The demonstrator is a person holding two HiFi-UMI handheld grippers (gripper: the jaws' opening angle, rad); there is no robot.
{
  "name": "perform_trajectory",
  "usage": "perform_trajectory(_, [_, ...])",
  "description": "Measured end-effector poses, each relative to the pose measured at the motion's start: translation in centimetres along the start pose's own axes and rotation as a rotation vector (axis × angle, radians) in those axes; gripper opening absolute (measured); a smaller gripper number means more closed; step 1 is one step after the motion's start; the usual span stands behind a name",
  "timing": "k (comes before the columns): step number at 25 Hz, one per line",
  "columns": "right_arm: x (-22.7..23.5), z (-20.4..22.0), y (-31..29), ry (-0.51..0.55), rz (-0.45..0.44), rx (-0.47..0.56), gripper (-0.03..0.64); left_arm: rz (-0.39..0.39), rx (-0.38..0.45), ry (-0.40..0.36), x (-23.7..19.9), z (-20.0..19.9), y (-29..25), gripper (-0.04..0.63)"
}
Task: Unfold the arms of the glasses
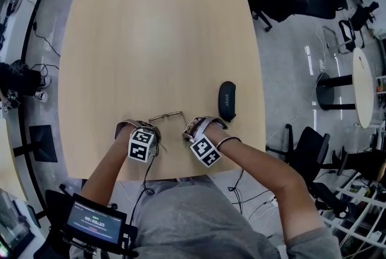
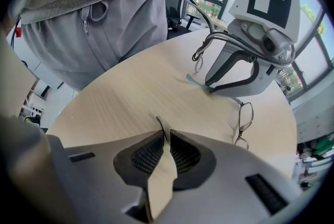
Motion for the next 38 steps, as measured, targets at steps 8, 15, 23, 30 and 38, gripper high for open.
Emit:
perform_trajectory(8, [-0.3,0.3,0.0,-0.029,0.002,-0.008,0.026,0.006,-0.016,-0.018,0.6,0.3,-0.1,0.04])
perform_trajectory(15, [-0.3,0.6,0.1,-0.046,0.01,0.003,0.028,0.019,-0.029,-0.022,0.9,0.4,0.0,0.04])
perform_trajectory(23, [-0.4,1.2,0.3,-0.05,0.011,0.016,0.033,0.026,-0.032,-0.018,0.9,0.7,0.1,0.04])
perform_trajectory(30, [-0.1,1.2,0.2,-0.048,0.008,0.016,0.034,0.004,-0.041,-0.026,0.7,0.7,0.2,0.041])
perform_trajectory(38, [0.0,1.1,0.4,-0.087,0.002,0.011,0.034,-0.054,-0.046,-0.005,0.4,0.9,1.1,0.041])
Point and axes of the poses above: the fingertips, and each gripper's own axes: y backward along the fingers, x to its right, z out of its underside, the point moved 7 cm from there along y, backward along the fingers, and after that the axes turned 1 degree about z, right-handed, at the moved point
